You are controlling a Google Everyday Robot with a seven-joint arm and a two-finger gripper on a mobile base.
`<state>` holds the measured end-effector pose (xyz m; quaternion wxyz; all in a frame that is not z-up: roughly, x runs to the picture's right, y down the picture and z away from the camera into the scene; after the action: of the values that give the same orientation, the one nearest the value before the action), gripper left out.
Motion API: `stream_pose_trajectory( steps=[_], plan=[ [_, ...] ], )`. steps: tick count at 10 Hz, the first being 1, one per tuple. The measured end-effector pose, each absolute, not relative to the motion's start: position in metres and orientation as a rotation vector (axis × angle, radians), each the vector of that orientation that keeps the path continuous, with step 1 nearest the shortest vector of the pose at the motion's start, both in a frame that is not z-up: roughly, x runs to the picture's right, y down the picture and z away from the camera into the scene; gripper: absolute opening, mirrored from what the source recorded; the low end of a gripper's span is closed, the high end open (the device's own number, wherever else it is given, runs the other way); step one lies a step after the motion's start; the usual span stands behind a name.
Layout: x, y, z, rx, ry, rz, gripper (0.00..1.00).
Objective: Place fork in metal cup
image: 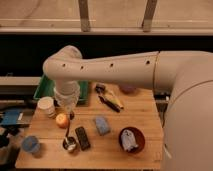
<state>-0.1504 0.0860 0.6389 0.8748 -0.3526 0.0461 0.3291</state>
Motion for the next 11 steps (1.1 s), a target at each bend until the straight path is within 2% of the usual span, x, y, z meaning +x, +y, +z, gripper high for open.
stream_pose_trajectory(
  steps=[11],
  plan=[
    [-0.143,0.123,0.652,-0.884,0.095,0.787,0.0]
  ],
)
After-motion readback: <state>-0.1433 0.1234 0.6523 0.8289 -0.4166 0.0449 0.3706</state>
